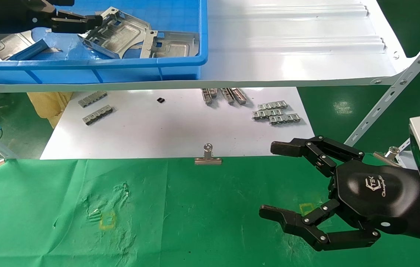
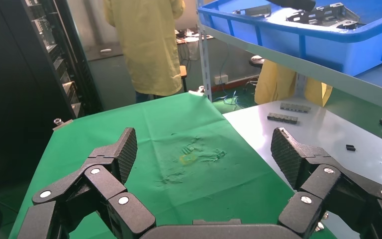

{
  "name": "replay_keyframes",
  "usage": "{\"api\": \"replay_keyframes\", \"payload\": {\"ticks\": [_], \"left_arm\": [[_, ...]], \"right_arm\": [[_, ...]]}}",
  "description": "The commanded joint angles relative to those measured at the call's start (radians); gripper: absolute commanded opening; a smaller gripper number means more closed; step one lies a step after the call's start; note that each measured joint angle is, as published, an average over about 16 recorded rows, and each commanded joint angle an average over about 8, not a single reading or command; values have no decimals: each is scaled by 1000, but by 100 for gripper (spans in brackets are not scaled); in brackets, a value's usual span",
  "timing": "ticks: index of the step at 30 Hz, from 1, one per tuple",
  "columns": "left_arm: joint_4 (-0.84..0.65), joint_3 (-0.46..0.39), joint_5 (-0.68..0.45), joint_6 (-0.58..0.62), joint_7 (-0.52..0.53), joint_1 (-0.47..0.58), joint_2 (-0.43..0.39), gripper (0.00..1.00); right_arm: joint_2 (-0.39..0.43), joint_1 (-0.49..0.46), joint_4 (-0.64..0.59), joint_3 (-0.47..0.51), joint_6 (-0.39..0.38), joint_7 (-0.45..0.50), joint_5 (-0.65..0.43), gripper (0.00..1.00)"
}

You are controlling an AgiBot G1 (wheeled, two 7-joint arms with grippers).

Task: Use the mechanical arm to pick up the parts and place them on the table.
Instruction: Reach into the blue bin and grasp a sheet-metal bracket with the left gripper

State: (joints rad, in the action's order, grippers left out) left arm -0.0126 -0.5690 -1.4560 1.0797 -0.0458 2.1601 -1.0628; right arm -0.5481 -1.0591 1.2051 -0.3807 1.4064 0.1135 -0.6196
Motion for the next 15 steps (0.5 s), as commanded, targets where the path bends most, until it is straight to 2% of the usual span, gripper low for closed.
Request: {"api": "replay_keyframes", "payload": {"ticks": [1, 5, 6, 13, 14, 15], "left_arm": [[1, 6, 9, 8, 4, -1, 3, 100], [4, 7, 11, 18, 5, -1, 7, 100], [4, 7, 9, 19, 5, -1, 8, 92], [1, -8, -11, 20, 12, -7, 3, 5], [1, -9, -13, 19, 14, -8, 2, 0], [0, -10, -15, 19, 16, -9, 1, 0]], "right_arm": [[0, 0, 0, 0, 0, 0, 0, 100], [0, 0, 0, 0, 0, 0, 0, 100], [0, 0, 0, 0, 0, 0, 0, 100], [0, 0, 0, 0, 0, 0, 0, 100], [0, 0, 0, 0, 0, 0, 0, 100], [0, 0, 0, 0, 0, 0, 0, 100]]}}
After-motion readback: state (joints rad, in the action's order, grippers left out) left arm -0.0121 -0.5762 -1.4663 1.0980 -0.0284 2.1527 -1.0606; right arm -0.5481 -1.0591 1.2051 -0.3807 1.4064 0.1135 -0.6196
